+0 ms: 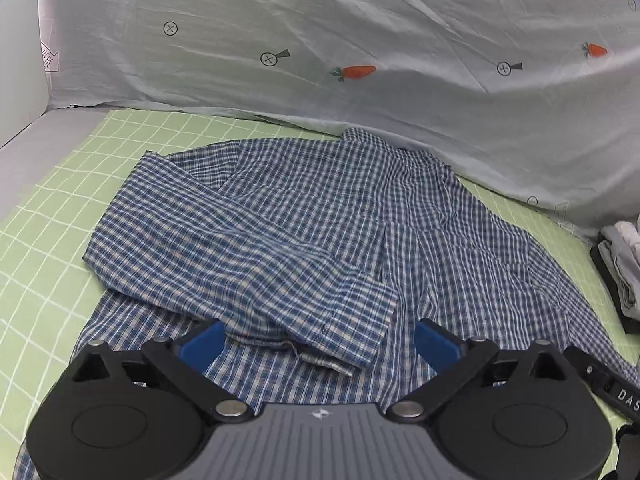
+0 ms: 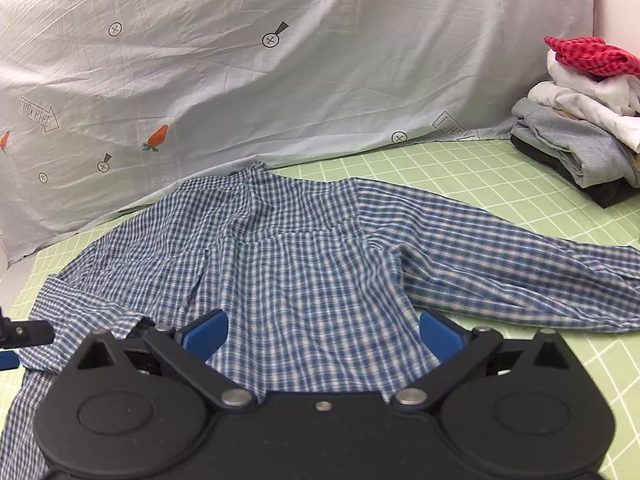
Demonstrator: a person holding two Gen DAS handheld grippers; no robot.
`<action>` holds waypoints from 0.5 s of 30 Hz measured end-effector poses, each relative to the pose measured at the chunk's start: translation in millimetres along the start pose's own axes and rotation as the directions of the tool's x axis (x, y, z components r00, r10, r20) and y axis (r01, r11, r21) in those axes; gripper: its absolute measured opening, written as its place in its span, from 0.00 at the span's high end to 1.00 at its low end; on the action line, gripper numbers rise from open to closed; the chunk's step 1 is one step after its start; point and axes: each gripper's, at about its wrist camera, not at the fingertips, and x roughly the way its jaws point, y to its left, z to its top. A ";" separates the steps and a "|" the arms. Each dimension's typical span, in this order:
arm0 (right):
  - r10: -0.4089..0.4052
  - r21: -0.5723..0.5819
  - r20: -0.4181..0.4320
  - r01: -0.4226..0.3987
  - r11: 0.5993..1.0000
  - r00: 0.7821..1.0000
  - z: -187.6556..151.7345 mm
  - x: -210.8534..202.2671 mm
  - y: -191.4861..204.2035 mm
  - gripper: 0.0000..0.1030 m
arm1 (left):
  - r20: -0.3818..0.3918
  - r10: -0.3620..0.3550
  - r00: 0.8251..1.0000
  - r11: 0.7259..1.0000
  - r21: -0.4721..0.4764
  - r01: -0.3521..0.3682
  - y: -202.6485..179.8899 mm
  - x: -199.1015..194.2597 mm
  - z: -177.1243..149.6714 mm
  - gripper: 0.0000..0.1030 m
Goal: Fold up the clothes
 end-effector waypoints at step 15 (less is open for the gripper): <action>0.174 -0.078 -0.149 -0.187 0.979 0.973 -19.1 23.1 112.8 0.05 | -0.239 0.228 0.944 0.960 -0.106 -0.259 99.8 20.2 -64.1 0.00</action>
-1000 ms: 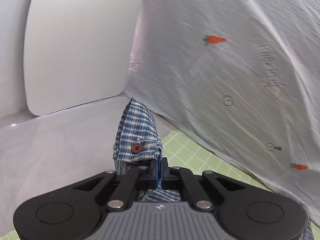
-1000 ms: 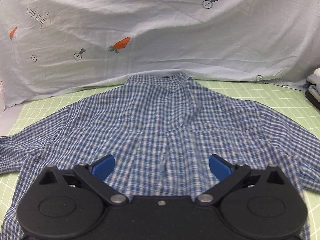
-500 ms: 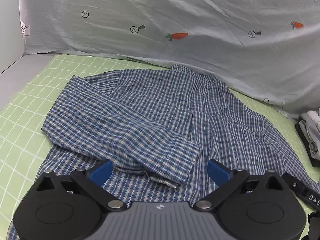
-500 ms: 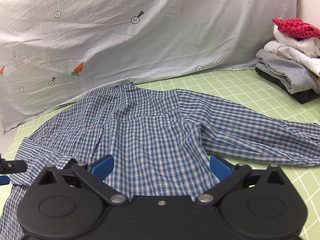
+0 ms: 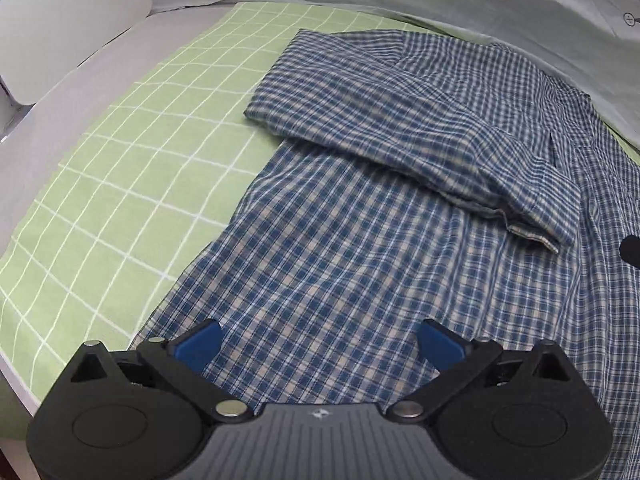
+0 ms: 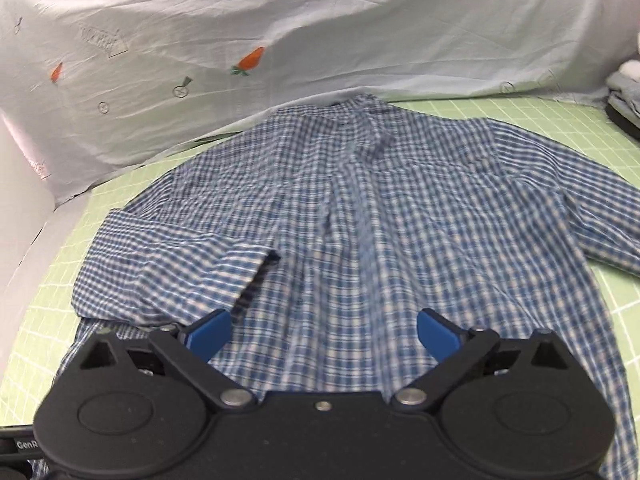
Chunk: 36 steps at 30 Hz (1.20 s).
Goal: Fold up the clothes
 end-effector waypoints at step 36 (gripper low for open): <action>0.098 -0.030 0.158 -0.094 0.995 0.983 73.0 -45.1 -104.0 0.96 | 0.020 -0.026 0.999 0.998 0.064 0.024 -140.1 -32.4 -53.4 0.00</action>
